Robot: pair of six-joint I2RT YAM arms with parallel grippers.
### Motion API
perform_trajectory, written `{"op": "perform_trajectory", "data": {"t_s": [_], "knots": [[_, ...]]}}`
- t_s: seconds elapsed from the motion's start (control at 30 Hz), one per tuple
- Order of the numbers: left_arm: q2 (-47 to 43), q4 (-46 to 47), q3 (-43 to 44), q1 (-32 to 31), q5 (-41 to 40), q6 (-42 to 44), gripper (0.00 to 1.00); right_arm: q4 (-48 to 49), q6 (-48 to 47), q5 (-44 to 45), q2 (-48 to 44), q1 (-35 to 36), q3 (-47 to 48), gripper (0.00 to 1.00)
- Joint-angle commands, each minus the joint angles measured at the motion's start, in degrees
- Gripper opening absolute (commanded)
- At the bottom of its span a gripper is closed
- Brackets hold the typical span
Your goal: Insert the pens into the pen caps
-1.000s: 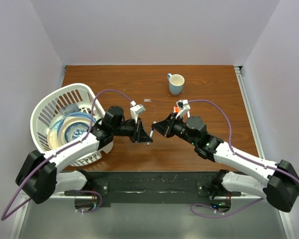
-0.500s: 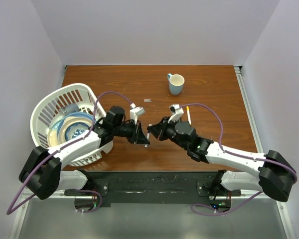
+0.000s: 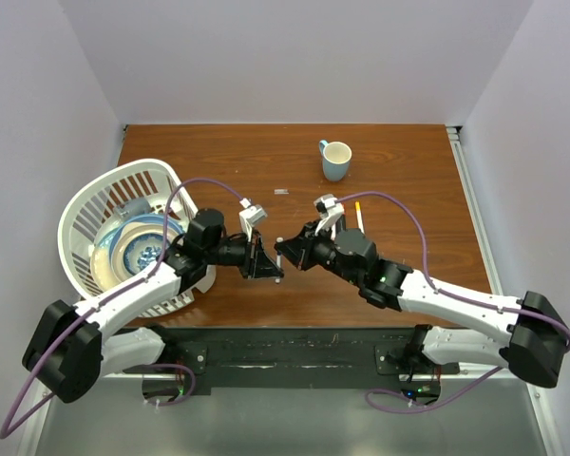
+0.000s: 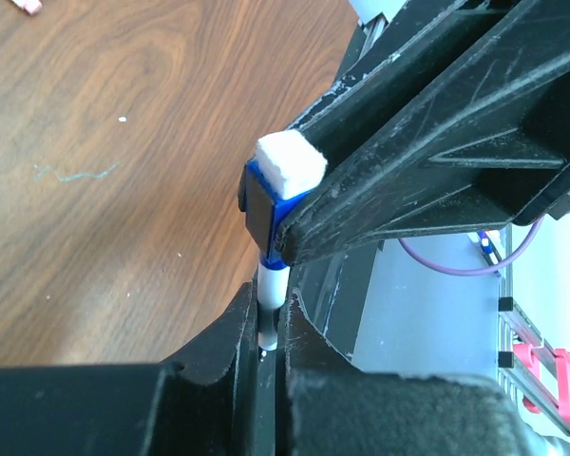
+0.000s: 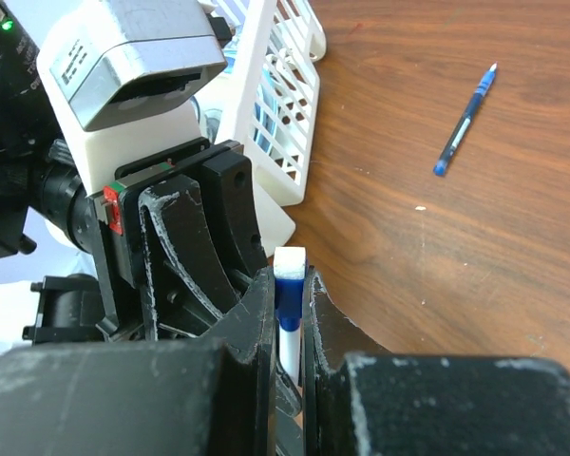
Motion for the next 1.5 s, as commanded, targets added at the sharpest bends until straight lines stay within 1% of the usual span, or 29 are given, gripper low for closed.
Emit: {"op": "perform_trajectory", "data": {"t_s": [0.0, 0.03, 0.07, 0.13, 0.2, 0.23, 0.27, 0.3, 0.33, 0.4, 0.43, 0.5, 0.53, 0.57, 0.6, 0.63, 0.67, 0.7, 0.73, 0.77, 0.8, 0.87, 0.93, 0.97, 1.0, 1.13, 1.17, 1.3, 1.47], "knots": [[-2.5, 22.5, 4.3, 3.8, -11.9, -2.2, 0.00, -15.5, 2.3, -13.9, 2.2, 7.5, 1.5, 0.00], [-3.2, 22.6, 3.4, 3.9, -11.9, -2.3, 0.00, -16.7, 2.0, -11.8, 2.4, 7.3, 2.6, 0.00], [-3.7, 22.0, 3.0, 3.9, -12.2, -2.6, 0.00, -17.5, 0.8, -7.9, 2.7, 6.9, 3.8, 0.00], [-5.0, 20.8, 2.6, 3.9, -12.5, -2.5, 0.00, -18.5, 0.0, -6.7, 3.1, 4.4, 7.6, 0.00], [-6.1, 17.7, 2.5, 3.9, -13.3, -2.3, 0.07, -19.0, -0.8, -6.2, 2.6, 2.3, 11.0, 0.00], [-7.5, 16.8, 2.0, 3.8, -13.2, -2.4, 0.12, -20.4, -1.2, -6.2, 2.5, -0.4, 12.4, 0.00], [-8.2, 16.3, 1.4, 3.8, -11.5, -3.0, 0.17, -21.3, -2.3, -7.5, 2.6, -2.0, 13.7, 0.00], [-9.6, 16.7, -0.5, 3.7, -11.1, -3.3, 0.24, -22.2, -3.0, -8.0, 2.6, -3.3, 16.3, 0.00], [-10.4, 16.7, -1.4, 3.6, -11.3, -3.8, 0.39, -24.1, -3.7, -8.2, 2.7, -5.9, 17.6, 0.00], [-12.0, 15.5, -2.8, 3.5, -11.4, -4.0, 0.49, -25.4, -5.7, -9.2, 2.9, -8.1, 20.7, 0.00], [-13.6, 14.7, -3.2, 3.3, -11.5, -3.8, 0.58, -27.0, -6.2, -9.8, 3.6, -10.6, 21.8, 0.00], [-14.8, 11.2, -2.4, 3.2, -12.2, -3.0, 0.65, -29.1, -8.0, -11.4, 5.4, -13.1, 25.3, 0.00], [-15.9, 9.6, -1.7, 3.2, -12.6, -2.4, 0.72, -31.1, -8.6, -11.5, 6.2, -15.2, 26.2, 0.00], [-16.4, 5.6, -1.2, 3.2, -13.6, -0.8, 0.75, -31.8, -9.9, -11.6, 8.3, -16.3, 27.0, 0.00], [-17.0, 3.6, 0.1, 3.2, -14.4, 0.0, 0.78, -32.5, -10.3, -11.7, 9.5, -17.3, 28.7, 0.00], [-18.2, 1.6, 0.8, 3.2, -15.5, 0.9, 0.83, -33.8, -10.8, -11.3, 11.1, -19.0, 29.4, 0.00], [-18.8, -2.7, 1.5, 3.2, -17.6, 3.1, 0.85, -34.8, -11.6, -10.7, 14.1, -19.8, 30.3, 0.00], [-20.2, -4.8, 2.8, 3.2, -19.1, 4.1, 0.87, -35.3, -11.9, -10.1, 16.1, -20.6, 31.6, 0.00], [-20.8, -8.8, 3.3, 3.3, -20.7, 5.1, 0.93, -36.2, -12.2, -9.1, 17.7, -21.9, 32.2, 0.00], [-21.4, -10.2, 3.7, 3.2, -23.7, 6.5, 0.95, -36.9, -12.4, -8.4, 21.6, -22.4, 33.5, 0.00], [-22.6, -11.1, 3.9, 3.3, -25.2, 6.9, 0.98, -37.2, -12.4, -7.8, 23.4, -22.9, 34.2, 0.00], [-23.5, -12.3, 3.6, 3.2, -27.1, 7.4, 0.99, -37.8, -12.7, -6.2, 27.1, -24.0, 35.9, 0.00], [-24.3, -12.3, 3.1, 3.2, -26.9, 7.4, 1.00, -38.9, -13.0, -5.4, 33.1, -24.9, 37.7, 0.01], [-24.4, -12.3, 3.0, 3.1, -26.5, 7.2, 1.00, -39.6, -13.1, -3.2, 35.0, -25.1, 39.8, 0.01], [-24.8, -12.2, 3.0, 3.3, -26.2, 7.3, 1.00, -40.1, -12.8, -2.6, 38.7, -25.3, 40.7, 0.01], [-26.1, -12.2, 2.9, 3.2, -27.2, 8.1, 1.00, -42.8, -12.3, 1.0, 46.1, -26.9, 46.5, 0.02], [-26.4, -12.3, 2.9, 3.2, -27.7, 8.2, 1.00, -43.6, -12.4, 1.7, 47.5, -27.0, 48.8, 0.02], [-28.3, -12.5, 2.5, 3.3, -28.2, 8.4, 1.00, -46.3, -12.9, 6.2, 51.7, -27.6, 52.2, 0.02], [-29.8, -12.0, 2.2, 3.2, -28.3, 8.8, 1.00, -47.5, -13.5, 10.0, 55.5, -28.1, 54.9, 0.07]]}}
